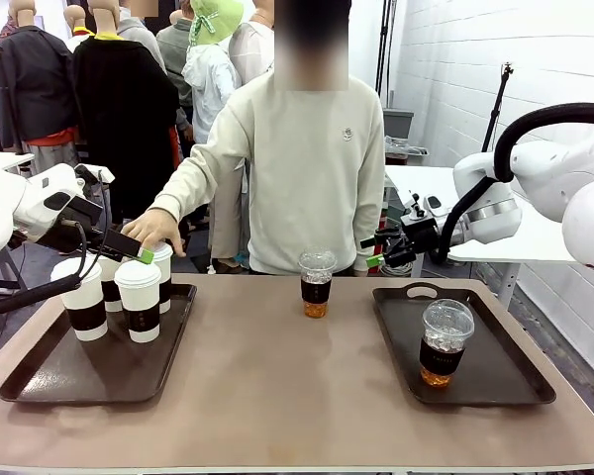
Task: Distribute the coffee onto the tray.
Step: Pick up another iced Americano from the middle of the table and place it on the right Handle tray.
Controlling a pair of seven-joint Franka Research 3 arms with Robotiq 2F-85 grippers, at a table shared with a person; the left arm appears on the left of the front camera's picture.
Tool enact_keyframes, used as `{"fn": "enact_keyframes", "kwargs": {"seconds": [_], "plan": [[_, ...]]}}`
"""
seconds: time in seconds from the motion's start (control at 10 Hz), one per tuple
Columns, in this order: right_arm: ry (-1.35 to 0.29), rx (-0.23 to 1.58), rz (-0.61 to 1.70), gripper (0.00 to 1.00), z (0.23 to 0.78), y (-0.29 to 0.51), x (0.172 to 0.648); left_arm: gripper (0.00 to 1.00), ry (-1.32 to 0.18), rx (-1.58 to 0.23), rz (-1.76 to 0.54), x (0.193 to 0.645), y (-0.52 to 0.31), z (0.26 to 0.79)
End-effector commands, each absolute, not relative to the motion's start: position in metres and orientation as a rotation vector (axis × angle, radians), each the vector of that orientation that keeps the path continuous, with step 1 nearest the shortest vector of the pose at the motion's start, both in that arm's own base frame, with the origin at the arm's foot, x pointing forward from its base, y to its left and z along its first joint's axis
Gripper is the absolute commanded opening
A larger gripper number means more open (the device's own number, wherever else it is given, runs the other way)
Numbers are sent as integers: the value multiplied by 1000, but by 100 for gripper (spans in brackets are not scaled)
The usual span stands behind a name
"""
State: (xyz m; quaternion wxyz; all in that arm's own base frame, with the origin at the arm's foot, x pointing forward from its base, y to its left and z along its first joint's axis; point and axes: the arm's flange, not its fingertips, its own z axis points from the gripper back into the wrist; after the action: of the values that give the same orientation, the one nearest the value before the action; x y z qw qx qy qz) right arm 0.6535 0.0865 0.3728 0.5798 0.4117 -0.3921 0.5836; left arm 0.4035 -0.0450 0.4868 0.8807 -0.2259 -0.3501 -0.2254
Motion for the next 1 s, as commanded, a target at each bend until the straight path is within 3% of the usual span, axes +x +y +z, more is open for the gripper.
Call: {"fn": "enact_keyframes", "kwargs": {"seconds": [0.0,0.4,0.7,0.9], "plan": [[-920,959,1367,100,377,87,653,100,-728,-489,-472,405,-44,485],[-919,959,1365,100,374,86,654,100,-728,-489,-472,405,-44,485],[-990,1008,1273,100,323,103,684,100,-728,-489,-472,405,-44,485],[-991,1011,1271,100,322,104,684,100,-728,-489,-472,405,-44,485]]}}
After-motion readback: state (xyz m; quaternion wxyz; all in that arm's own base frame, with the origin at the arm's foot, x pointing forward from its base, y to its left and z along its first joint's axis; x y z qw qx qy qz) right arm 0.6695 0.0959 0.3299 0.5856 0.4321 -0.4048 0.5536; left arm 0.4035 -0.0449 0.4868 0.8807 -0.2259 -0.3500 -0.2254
